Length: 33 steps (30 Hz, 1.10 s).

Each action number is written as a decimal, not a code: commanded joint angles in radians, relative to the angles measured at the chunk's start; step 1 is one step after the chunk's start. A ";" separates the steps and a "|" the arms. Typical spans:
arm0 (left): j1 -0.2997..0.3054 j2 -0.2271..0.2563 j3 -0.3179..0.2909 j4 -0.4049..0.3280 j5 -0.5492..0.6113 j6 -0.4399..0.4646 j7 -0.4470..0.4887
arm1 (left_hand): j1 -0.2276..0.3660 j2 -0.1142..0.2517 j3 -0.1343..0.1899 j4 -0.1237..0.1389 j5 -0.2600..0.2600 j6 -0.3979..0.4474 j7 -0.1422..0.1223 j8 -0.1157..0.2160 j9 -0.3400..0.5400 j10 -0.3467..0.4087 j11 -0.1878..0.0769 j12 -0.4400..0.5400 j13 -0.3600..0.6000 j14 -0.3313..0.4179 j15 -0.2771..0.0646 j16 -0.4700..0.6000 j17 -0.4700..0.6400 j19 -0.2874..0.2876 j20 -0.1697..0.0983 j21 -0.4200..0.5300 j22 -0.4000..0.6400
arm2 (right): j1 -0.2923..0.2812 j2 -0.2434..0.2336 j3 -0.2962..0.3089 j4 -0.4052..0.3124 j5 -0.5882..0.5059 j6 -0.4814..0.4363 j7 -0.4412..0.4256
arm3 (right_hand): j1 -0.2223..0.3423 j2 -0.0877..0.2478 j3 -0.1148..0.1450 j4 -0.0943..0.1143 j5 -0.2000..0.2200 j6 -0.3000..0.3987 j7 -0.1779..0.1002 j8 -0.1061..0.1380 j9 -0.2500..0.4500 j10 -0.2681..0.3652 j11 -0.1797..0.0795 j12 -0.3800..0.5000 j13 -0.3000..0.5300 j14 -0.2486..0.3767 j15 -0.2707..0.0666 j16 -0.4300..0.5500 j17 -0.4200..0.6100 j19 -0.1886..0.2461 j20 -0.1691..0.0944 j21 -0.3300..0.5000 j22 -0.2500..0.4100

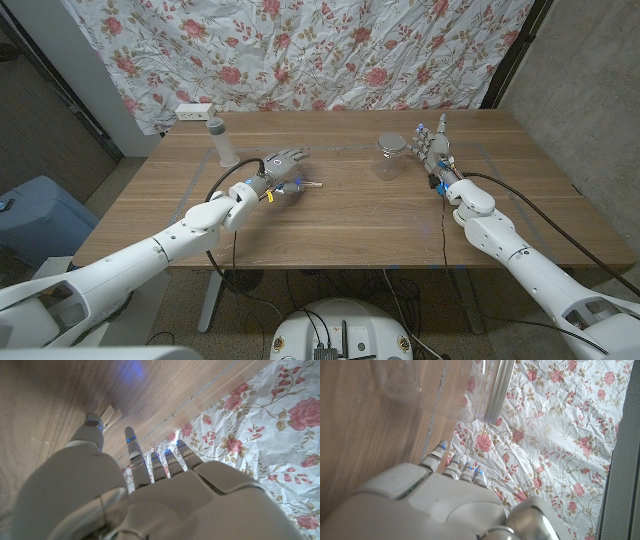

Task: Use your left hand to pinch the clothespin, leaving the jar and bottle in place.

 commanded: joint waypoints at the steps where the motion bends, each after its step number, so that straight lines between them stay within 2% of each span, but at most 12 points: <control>1: 0.011 0.016 -0.023 -0.025 -0.015 -0.015 -0.018 | -0.013 -0.001 -0.005 0.001 -0.003 -0.011 0.001 0.001 0.002 -0.006 0.002 0.000 0.001 -0.010 0.001 -0.003 0.005 -0.012 0.006 -0.002 0.003 | -0.001 0.000 0.000 -0.002 -0.001 -0.001 -0.003 | 0.000 0.072 -0.005 0.000 0.006 -0.001 -0.007 0.006 0.002 0.001 -0.008 0.007 0.002 -0.009 -0.036 0.006 0.003 0.007 -0.003 0.004 0.005; 4: 0.023 0.019 -0.045 -0.020 -0.061 -0.034 0.001 | -0.035 -0.008 -0.015 0.007 -0.005 -0.047 -0.007 -0.004 0.002 -0.014 0.006 0.001 0.001 -0.018 0.006 -0.001 0.006 -0.023 0.006 -0.001 0.003 | 0.000 -0.001 0.000 -0.001 0.000 -0.001 0.000 | 0.000 0.072 -0.005 0.000 0.006 -0.001 -0.008 0.006 0.002 0.001 -0.007 0.007 0.002 -0.009 -0.035 0.006 0.003 0.007 -0.003 0.004 0.005; 10: 0.041 0.021 -0.081 -0.015 -0.151 -0.065 0.012 | -0.084 -0.004 -0.030 0.025 -0.004 -0.081 -0.001 0.002 0.003 -0.026 0.035 0.004 0.002 -0.032 0.031 0.001 0.007 -0.045 0.006 0.001 0.003 | 0.000 0.000 0.000 -0.001 -0.001 -0.001 -0.002 | 0.000 0.072 -0.005 0.000 0.006 -0.002 -0.008 0.006 0.002 0.001 -0.007 0.007 0.002 -0.009 -0.036 0.006 0.003 0.006 -0.003 0.004 0.005; 14: 0.060 0.021 -0.112 -0.008 -0.216 -0.087 0.043 | -0.105 0.004 -0.035 0.031 -0.002 -0.122 -0.001 -0.004 0.003 -0.027 0.046 0.007 0.002 -0.036 0.035 0.003 0.007 -0.048 0.007 0.004 0.003 | 0.000 0.000 0.000 -0.001 -0.001 -0.001 -0.003 | 0.000 0.072 -0.005 0.000 0.006 -0.002 -0.007 0.006 0.002 0.000 -0.008 0.007 0.002 -0.009 -0.036 0.006 0.003 0.007 -0.003 0.004 0.005; 16: 0.070 0.018 -0.127 0.003 -0.251 -0.104 0.066 | -0.118 0.022 -0.032 0.032 0.002 -0.186 -0.032 -0.007 0.003 -0.023 0.052 0.011 0.001 -0.029 0.036 0.007 0.006 -0.039 0.005 0.011 0.003 | 0.000 0.000 0.000 -0.001 0.000 -0.001 0.001 | 0.000 0.072 -0.005 0.000 0.006 -0.002 -0.008 0.006 0.002 0.002 -0.007 0.008 0.002 -0.010 -0.035 0.006 0.003 0.007 -0.003 0.004 0.005; 18: 0.077 0.015 -0.139 0.014 -0.281 -0.121 0.087 | -0.122 0.032 -0.029 0.030 0.003 -0.224 -0.051 -0.008 0.003 -0.023 0.049 0.011 0.001 -0.025 0.032 0.009 0.006 -0.032 0.008 0.014 0.003 | 0.000 0.000 0.000 0.000 0.000 0.000 0.001 | 0.000 0.072 -0.005 0.000 0.006 -0.001 -0.008 0.006 0.002 0.002 -0.007 0.008 0.002 -0.009 -0.035 0.006 0.003 0.007 -0.003 0.004 0.005; 20: 0.084 0.012 -0.153 0.025 -0.323 -0.141 0.095 | -0.126 0.038 -0.028 0.028 0.004 -0.252 -0.054 -0.009 0.002 -0.025 0.051 0.011 0.001 -0.024 0.028 0.008 0.005 -0.026 0.007 0.016 0.003 | 0.000 0.000 0.000 0.000 0.000 0.000 0.001 | 0.000 0.072 -0.005 0.000 0.006 -0.002 -0.008 0.006 0.002 0.001 -0.008 0.007 0.002 -0.009 -0.034 0.006 0.003 0.007 -0.003 0.004 0.005; 27: 0.108 -0.019 -0.206 0.070 -0.522 -0.217 0.088 | -0.147 0.051 -0.030 0.030 0.002 -0.330 -0.057 -0.010 0.001 -0.031 0.049 0.010 0.001 -0.023 0.029 0.008 0.005 -0.020 0.004 0.017 0.003 | 0.000 0.000 0.000 -0.001 0.000 0.000 0.001 | 0.000 0.072 -0.005 0.000 0.006 -0.002 -0.007 0.006 0.002 0.002 -0.008 0.007 0.002 -0.010 -0.035 0.006 0.003 0.006 -0.002 0.004 0.005; 33: 0.115 -0.043 -0.230 0.112 -0.627 -0.279 0.090 | -0.166 0.061 -0.032 0.036 0.000 -0.359 -0.050 -0.007 0.001 -0.034 0.046 0.010 0.001 -0.023 0.025 0.008 0.006 -0.015 -0.009 0.018 0.003 | 0.000 0.000 0.000 -0.001 0.000 0.000 0.001 | 0.000 0.072 -0.005 0.000 0.005 -0.002 -0.008 0.006 0.002 0.001 -0.008 0.007 0.002 -0.010 -0.035 0.006 0.003 0.007 -0.003 0.004 0.005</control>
